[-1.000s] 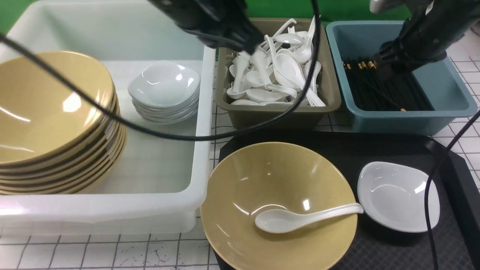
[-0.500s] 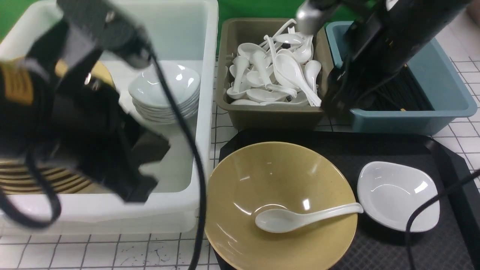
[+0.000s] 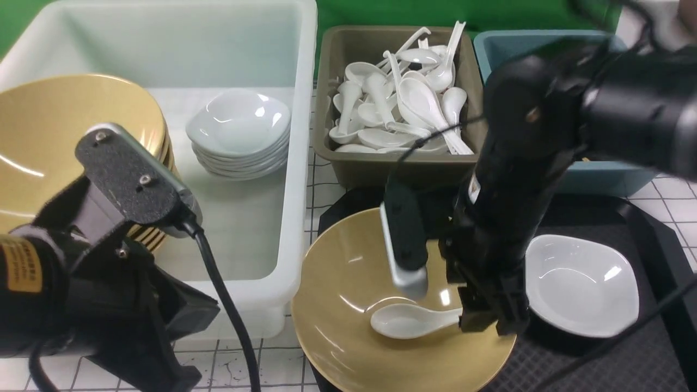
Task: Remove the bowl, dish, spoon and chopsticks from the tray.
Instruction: Use the right arm to grab the soup spoon in the middle, then use the right arm to put the soup spoon into the small storage box in the middle
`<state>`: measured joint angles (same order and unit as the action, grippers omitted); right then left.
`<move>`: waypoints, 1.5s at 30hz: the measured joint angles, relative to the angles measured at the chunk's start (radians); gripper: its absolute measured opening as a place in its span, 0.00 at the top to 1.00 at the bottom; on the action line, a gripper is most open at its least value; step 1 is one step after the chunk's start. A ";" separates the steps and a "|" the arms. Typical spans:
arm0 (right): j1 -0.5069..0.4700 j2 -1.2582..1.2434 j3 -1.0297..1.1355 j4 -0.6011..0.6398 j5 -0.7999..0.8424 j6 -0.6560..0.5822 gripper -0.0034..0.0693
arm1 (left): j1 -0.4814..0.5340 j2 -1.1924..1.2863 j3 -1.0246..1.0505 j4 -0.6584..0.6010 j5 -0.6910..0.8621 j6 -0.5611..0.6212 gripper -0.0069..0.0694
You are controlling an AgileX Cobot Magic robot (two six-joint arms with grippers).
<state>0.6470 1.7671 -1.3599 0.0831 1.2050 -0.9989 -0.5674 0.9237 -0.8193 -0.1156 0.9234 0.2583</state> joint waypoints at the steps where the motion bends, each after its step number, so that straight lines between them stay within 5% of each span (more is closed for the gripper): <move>1: 0.000 0.033 0.002 0.000 -0.010 -0.004 0.29 | 0.000 0.000 0.007 0.000 -0.024 0.000 0.93; 9: 0.000 0.127 0.005 -0.017 -0.078 0.009 0.34 | 0.000 0.000 0.024 0.000 -0.111 0.001 0.93; 12: 0.000 0.131 0.005 -0.025 -0.098 0.020 0.46 | 0.000 0.000 0.024 0.000 -0.138 0.002 0.93; 15: 0.000 0.132 -0.002 -0.027 -0.090 0.026 0.69 | 0.000 0.000 0.025 0.000 -0.173 0.002 0.93; 20: 0.001 0.134 -0.058 -0.028 -0.026 0.036 0.68 | 0.000 0.000 0.025 -0.003 -0.237 -0.001 0.93; 28: -0.083 0.113 -0.365 -0.067 -0.017 0.174 0.68 | 0.000 0.070 -0.015 0.006 -0.311 -0.191 0.93; 34: -0.190 0.127 -0.455 -0.083 -0.358 0.481 0.68 | 0.000 0.258 -0.198 0.008 -0.264 -0.216 0.93; 39: -0.243 0.200 -0.461 -0.083 -0.579 0.618 0.68 | 0.000 0.388 -0.361 0.008 -0.178 -0.178 0.93; 42: -0.256 0.248 -0.461 -0.083 -0.647 0.667 0.64 | 0.000 0.435 -0.401 0.008 -0.147 -0.174 0.93; 45: -0.262 0.301 -0.461 -0.083 -0.714 0.780 0.40 | 0.000 0.475 -0.411 0.008 -0.103 -0.171 0.93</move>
<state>0.3850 2.0676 -1.8208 0.0000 0.4909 -0.2187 -0.5674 1.3991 -1.2300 -0.1074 0.8201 0.0872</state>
